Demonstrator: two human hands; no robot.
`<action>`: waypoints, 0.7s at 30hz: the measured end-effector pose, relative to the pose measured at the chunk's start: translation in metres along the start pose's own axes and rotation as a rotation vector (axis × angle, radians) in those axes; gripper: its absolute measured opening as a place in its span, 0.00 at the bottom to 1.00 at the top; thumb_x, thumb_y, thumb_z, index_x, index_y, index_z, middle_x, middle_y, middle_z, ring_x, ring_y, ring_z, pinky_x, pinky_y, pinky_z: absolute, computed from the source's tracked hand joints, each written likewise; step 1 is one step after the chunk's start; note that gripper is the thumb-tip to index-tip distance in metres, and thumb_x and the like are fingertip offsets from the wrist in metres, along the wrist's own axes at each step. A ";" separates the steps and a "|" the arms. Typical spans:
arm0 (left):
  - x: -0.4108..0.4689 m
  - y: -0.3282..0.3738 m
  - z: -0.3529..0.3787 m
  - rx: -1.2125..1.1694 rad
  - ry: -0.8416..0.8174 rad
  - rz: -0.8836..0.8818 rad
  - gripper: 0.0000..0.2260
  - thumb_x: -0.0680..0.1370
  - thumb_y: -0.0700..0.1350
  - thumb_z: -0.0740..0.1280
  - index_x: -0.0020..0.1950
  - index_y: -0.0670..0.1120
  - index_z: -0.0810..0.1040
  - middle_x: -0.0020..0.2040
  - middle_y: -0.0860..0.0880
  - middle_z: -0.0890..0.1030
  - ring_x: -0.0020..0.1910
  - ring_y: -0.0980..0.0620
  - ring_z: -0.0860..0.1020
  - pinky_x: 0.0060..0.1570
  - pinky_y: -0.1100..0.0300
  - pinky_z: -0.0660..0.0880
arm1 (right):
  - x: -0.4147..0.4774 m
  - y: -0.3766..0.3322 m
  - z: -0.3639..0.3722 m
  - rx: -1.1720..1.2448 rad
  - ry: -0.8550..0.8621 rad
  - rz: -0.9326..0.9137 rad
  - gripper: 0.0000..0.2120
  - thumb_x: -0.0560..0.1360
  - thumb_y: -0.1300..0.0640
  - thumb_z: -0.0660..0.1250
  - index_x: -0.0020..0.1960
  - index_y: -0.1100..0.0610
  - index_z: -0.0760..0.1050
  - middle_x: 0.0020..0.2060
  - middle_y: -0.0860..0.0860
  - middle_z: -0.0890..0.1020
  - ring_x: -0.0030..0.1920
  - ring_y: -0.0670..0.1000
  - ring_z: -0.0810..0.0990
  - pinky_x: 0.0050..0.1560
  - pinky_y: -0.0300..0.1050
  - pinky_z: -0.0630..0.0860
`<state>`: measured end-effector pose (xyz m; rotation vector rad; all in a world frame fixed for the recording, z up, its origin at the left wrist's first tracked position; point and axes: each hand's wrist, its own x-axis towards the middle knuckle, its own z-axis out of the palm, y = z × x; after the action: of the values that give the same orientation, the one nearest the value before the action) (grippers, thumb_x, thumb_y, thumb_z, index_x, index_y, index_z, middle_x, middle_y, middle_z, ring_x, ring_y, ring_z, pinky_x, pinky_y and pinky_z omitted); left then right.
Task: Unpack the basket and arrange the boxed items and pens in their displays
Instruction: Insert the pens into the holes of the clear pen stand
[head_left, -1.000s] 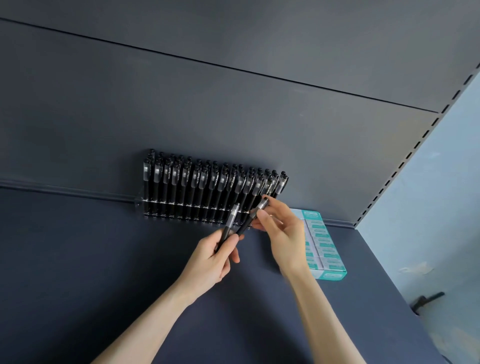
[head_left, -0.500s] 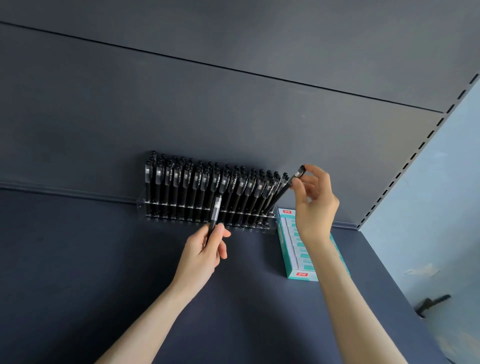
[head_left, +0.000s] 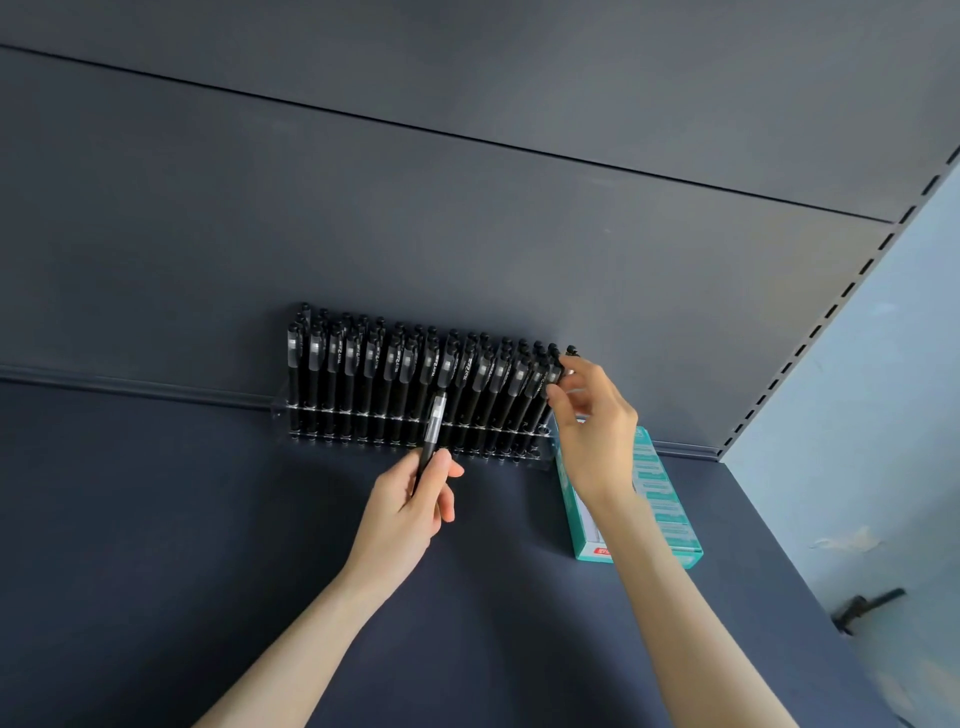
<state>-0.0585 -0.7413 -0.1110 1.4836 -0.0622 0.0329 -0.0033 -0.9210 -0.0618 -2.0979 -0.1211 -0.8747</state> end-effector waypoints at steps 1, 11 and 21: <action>0.000 0.000 0.000 0.003 -0.001 0.001 0.12 0.80 0.53 0.61 0.42 0.49 0.79 0.28 0.50 0.74 0.27 0.57 0.68 0.25 0.69 0.64 | -0.001 0.000 0.000 -0.003 0.008 0.003 0.12 0.75 0.65 0.67 0.58 0.58 0.77 0.41 0.50 0.78 0.39 0.50 0.78 0.46 0.44 0.77; -0.003 -0.001 0.002 0.141 -0.071 0.071 0.10 0.80 0.49 0.62 0.44 0.46 0.79 0.26 0.52 0.71 0.26 0.57 0.67 0.27 0.68 0.65 | -0.029 -0.023 -0.002 0.293 -0.035 0.125 0.08 0.72 0.58 0.72 0.49 0.49 0.77 0.35 0.47 0.80 0.35 0.44 0.77 0.40 0.33 0.72; -0.005 -0.001 0.006 0.088 -0.207 0.060 0.07 0.81 0.43 0.61 0.52 0.48 0.80 0.33 0.49 0.79 0.27 0.54 0.70 0.25 0.63 0.66 | -0.039 -0.025 0.002 0.611 -0.261 0.324 0.11 0.76 0.62 0.65 0.58 0.53 0.76 0.42 0.47 0.85 0.48 0.45 0.82 0.51 0.38 0.77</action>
<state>-0.0635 -0.7472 -0.1114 1.5693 -0.2757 -0.0703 -0.0409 -0.8953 -0.0704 -1.5814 -0.1566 -0.3081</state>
